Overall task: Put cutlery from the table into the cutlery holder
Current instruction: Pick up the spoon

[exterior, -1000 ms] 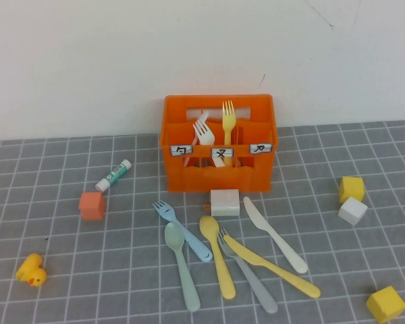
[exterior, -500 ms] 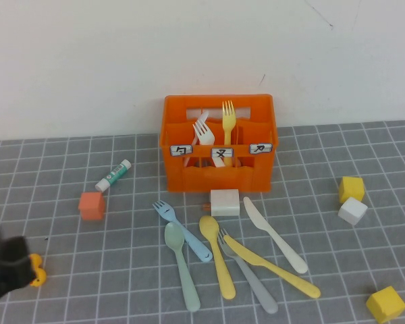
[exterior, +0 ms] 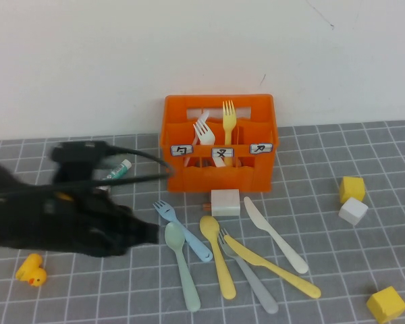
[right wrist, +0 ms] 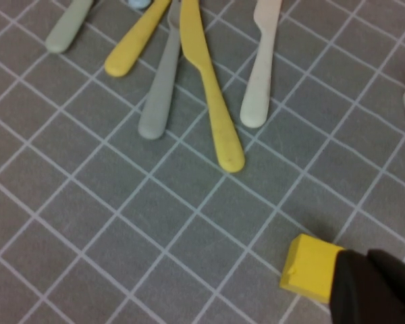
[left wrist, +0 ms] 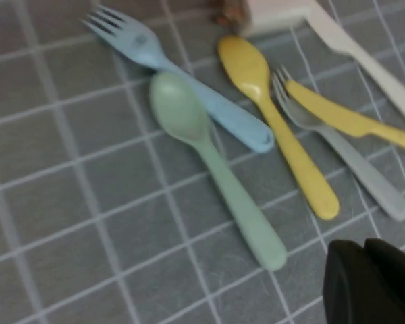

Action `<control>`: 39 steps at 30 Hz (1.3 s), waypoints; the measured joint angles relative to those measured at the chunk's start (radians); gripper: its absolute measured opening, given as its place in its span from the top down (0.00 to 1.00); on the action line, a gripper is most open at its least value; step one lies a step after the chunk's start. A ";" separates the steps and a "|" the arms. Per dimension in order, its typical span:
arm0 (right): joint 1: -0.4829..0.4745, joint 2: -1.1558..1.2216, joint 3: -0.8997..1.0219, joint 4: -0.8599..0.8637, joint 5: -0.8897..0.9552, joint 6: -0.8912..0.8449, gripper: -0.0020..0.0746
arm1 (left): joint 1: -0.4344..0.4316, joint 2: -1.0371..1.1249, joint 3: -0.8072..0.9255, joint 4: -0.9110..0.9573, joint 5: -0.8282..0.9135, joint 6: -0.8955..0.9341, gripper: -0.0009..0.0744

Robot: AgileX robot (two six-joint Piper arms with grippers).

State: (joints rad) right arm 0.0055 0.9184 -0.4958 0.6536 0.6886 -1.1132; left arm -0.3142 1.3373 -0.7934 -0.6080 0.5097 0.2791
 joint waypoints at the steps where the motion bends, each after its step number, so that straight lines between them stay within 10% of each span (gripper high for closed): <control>1: 0.000 0.005 0.000 0.002 0.001 -0.010 0.98 | -0.036 0.025 -0.015 0.045 -0.018 -0.046 0.99; 13: 0.000 0.005 0.000 0.006 0.002 -0.027 0.98 | -0.205 0.293 -0.061 0.364 -0.180 -0.625 0.96; 23: 0.000 0.005 0.000 0.000 0.002 -0.033 0.98 | -0.205 0.433 -0.156 0.385 -0.154 -0.631 0.44; 39: 0.000 0.005 0.000 -0.008 -0.002 -0.034 0.98 | -0.205 0.653 -0.323 0.514 -0.067 -0.756 0.50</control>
State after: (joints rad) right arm 0.0055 0.9229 -0.4958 0.6454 0.6870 -1.1469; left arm -0.5189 1.9899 -1.1166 -0.0936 0.4425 -0.4773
